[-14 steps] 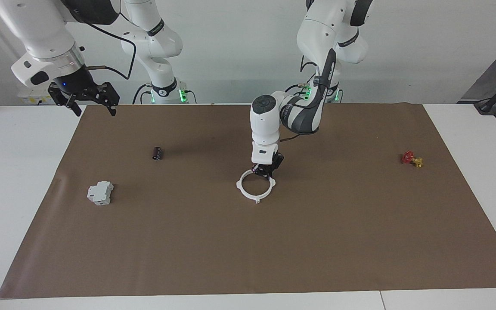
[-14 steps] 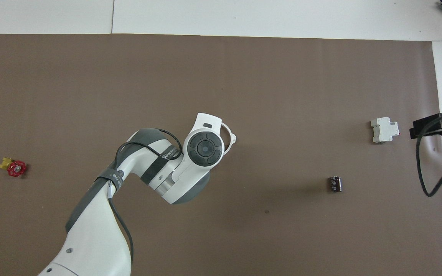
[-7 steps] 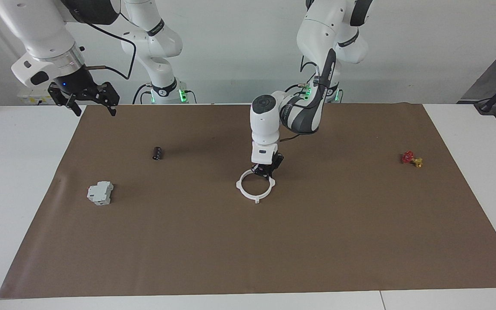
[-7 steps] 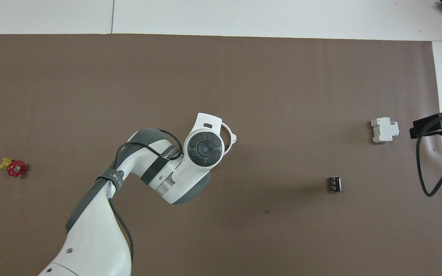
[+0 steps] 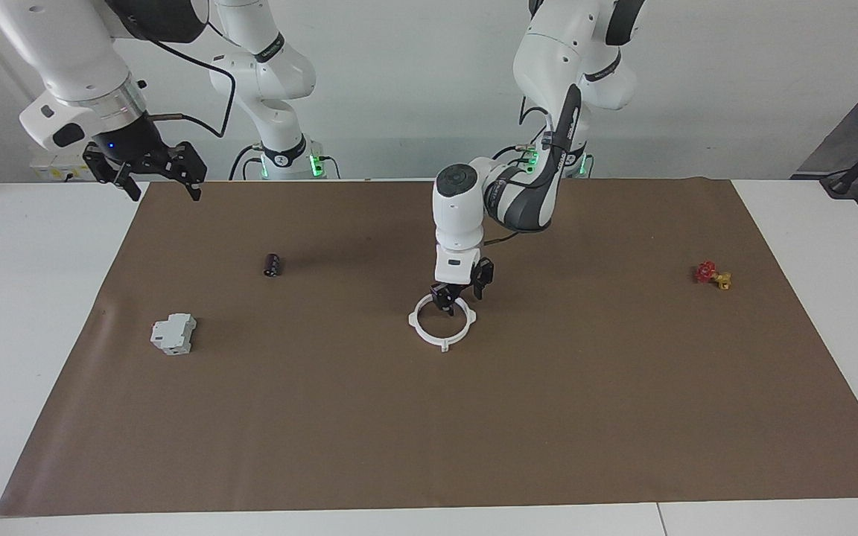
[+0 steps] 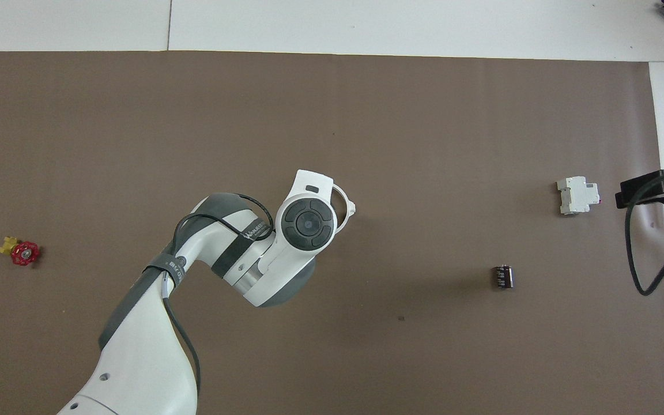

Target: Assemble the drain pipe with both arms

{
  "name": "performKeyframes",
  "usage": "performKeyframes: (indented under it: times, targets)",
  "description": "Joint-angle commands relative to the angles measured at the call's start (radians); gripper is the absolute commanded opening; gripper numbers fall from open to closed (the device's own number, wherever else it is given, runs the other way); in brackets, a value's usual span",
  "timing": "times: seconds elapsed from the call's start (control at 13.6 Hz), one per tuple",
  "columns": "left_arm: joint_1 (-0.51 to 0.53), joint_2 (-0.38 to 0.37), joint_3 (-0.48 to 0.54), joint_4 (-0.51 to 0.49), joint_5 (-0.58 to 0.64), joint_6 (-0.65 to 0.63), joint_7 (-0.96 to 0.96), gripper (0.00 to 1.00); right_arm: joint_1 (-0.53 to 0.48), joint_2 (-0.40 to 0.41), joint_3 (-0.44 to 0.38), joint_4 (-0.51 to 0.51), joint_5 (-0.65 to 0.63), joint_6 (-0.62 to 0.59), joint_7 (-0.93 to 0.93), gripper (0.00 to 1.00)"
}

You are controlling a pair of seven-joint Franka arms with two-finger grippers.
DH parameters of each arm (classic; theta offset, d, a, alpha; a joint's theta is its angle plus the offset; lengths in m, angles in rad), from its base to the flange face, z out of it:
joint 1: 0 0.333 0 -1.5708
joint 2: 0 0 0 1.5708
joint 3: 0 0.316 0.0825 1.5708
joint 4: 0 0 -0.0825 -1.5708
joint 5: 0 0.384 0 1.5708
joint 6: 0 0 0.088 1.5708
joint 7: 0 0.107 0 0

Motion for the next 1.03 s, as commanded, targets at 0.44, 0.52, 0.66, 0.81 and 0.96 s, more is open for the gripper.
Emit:
performKeyframes:
  times: [0.44, 0.52, 0.66, 0.81, 0.96]
  targets:
    - [0.188, -0.232, 0.023, 0.024, 0.0, -0.278, 0.409, 1.0, -0.013, 0.006, 0.005, 0.008, 0.014, 0.012, -0.015, 1.0]
    - [0.228, -0.258, 0.026, 0.024, -0.005, -0.307, 0.492, 1.0, -0.007, 0.004, 0.003, 0.006, 0.005, 0.012, -0.014, 1.0]
    - [0.326, -0.286, 0.023, 0.024, -0.015, -0.332, 0.626, 1.0, -0.003, 0.002, 0.005, 0.003, 0.0, 0.012, 0.021, 1.0]
    - [0.421, -0.303, 0.026, 0.027, -0.026, -0.34, 0.769, 1.0, -0.001, -0.001, 0.011, -0.008, 0.0, 0.01, 0.034, 1.0]
    - [0.528, -0.32, 0.023, 0.027, -0.032, -0.357, 0.93, 1.0, 0.016, -0.001, 0.013, -0.008, 0.0, 0.004, 0.048, 1.0]
